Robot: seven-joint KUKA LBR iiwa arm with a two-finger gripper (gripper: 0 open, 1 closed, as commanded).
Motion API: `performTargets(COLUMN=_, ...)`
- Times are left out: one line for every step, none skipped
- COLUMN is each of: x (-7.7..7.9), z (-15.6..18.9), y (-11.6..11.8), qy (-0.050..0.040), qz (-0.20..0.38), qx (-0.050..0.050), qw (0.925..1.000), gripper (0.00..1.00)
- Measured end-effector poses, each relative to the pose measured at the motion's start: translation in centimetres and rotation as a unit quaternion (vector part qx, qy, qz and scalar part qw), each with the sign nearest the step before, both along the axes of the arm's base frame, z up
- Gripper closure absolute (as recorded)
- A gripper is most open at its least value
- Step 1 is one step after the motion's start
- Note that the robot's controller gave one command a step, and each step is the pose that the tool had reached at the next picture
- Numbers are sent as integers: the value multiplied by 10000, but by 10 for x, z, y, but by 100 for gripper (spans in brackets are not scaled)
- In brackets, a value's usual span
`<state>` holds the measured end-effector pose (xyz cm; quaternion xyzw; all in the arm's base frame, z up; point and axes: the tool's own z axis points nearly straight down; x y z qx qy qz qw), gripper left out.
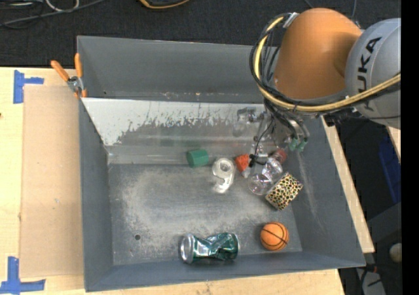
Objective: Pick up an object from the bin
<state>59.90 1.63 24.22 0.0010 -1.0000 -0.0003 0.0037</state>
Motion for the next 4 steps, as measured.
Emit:
performTargets(x=1, z=4, y=0, qy=-37, qz=-3, qx=1, qw=10000, gripper=0)
performTargets(x=4, z=-40, y=-5, qy=-53, qz=1714, qx=7, qw=9852, gripper=0)
performTargets(x=3, z=-80, y=-13, qy=-38, qz=2389, qx=16, qw=9710, gripper=0)
performTargets(x=5, z=-100, y=-11, qy=-31, qz=4316, qx=28, qw=9020, gripper=0)
